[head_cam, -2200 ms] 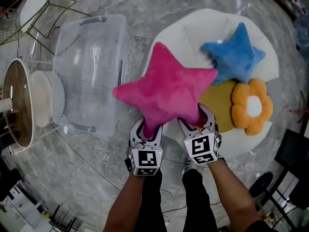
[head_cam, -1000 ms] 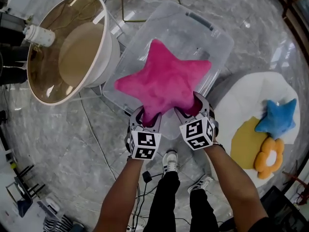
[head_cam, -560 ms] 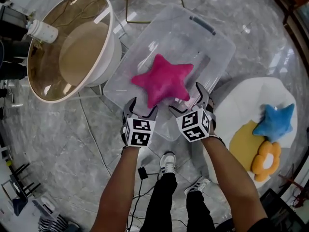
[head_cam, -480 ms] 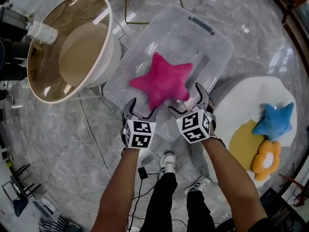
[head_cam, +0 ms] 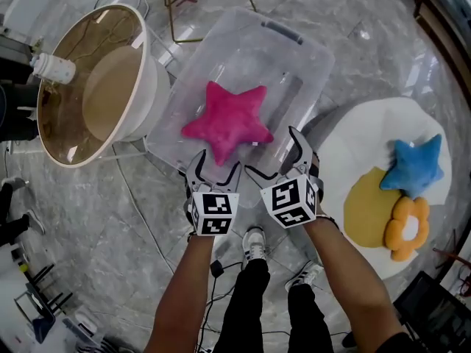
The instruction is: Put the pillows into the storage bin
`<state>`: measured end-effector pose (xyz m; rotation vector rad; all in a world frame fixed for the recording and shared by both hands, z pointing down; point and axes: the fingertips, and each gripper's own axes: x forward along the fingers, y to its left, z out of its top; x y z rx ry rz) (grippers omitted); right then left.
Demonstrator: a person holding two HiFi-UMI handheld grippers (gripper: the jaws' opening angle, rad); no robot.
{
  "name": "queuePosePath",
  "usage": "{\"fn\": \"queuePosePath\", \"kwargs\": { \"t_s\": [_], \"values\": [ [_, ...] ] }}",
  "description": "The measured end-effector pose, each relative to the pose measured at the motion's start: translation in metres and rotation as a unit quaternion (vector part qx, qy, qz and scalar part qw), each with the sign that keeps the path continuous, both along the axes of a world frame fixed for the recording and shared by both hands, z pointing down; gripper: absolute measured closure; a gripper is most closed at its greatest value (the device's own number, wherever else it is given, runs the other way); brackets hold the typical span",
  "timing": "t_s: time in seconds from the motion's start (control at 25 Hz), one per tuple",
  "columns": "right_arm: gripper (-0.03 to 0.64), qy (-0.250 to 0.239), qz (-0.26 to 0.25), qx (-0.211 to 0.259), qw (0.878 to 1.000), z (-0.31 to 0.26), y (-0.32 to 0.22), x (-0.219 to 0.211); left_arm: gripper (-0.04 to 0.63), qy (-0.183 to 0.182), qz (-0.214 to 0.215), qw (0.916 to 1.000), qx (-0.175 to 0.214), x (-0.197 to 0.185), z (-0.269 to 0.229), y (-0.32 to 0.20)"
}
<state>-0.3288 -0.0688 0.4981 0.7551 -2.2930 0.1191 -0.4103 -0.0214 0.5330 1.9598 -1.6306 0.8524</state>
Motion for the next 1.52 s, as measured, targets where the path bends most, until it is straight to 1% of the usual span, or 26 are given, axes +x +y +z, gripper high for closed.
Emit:
{"fn": "queuePosePath", "kwargs": {
  "t_s": [0.12,0.2,0.36,0.48,0.56,0.68,0.76,0.84,1.0,1.16,1.28,1.36,1.44,1.52],
  "values": [
    [0.020,-0.009,0.023,0.006,1.000,-0.008,-0.001,0.032,0.245,-0.002,0.011,0.9999,0.006,0.026,-0.009,-0.004],
    [0.020,-0.012,0.042,0.005,0.999,-0.011,-0.002,0.058,0.245,-0.005,0.025,0.9996,0.009,0.049,-0.014,-0.008],
    [0.020,-0.010,0.091,0.002,0.996,-0.011,-0.002,0.129,0.245,-0.009,0.069,0.9975,0.011,0.111,-0.017,-0.017],
    [0.020,-0.004,0.145,-0.001,0.989,-0.007,0.002,0.201,0.245,-0.006,0.122,0.9924,0.009,0.177,-0.014,-0.023],
    [0.020,0.004,0.181,-0.004,0.984,0.000,0.009,0.257,0.245,-0.002,0.157,0.9875,0.008,0.231,-0.010,-0.023],
    [0.020,0.014,0.228,-0.011,0.973,0.012,0.025,0.345,0.245,0.007,0.198,0.9802,0.005,0.316,-0.004,-0.018],
    [0.020,0.020,0.267,-0.019,0.963,0.020,0.043,0.405,0.245,0.013,0.229,0.9734,-0.001,0.372,0.002,-0.011],
    [0.020,0.025,0.310,-0.028,0.950,0.028,0.064,0.463,0.245,0.019,0.260,0.9654,-0.006,0.426,0.006,-0.002],
    [0.020,0.019,0.396,-0.052,0.917,0.044,0.117,0.568,0.245,0.023,0.317,0.9479,-0.017,0.529,0.019,0.028],
    [0.020,0.011,0.462,-0.070,0.884,0.062,0.173,0.660,0.245,0.027,0.365,0.9301,-0.033,0.625,0.036,0.069],
    [0.020,0.011,0.495,-0.087,0.865,0.079,0.214,0.719,0.245,0.038,0.388,0.9194,-0.053,0.686,0.048,0.096],
    [0.020,0.014,0.514,-0.098,0.852,0.091,0.240,0.754,0.245,0.040,0.404,0.9117,-0.065,0.720,0.055,0.111],
    [0.020,0.018,0.533,-0.109,0.839,0.103,0.267,0.784,0.245,0.038,0.427,0.9004,-0.076,0.748,0.067,0.132],
    [0.020,0.024,0.546,-0.119,0.829,0.115,0.291,0.810,0.245,0.035,0.452,0.8868,-0.089,0.773,0.081,0.155]
  ]
}}
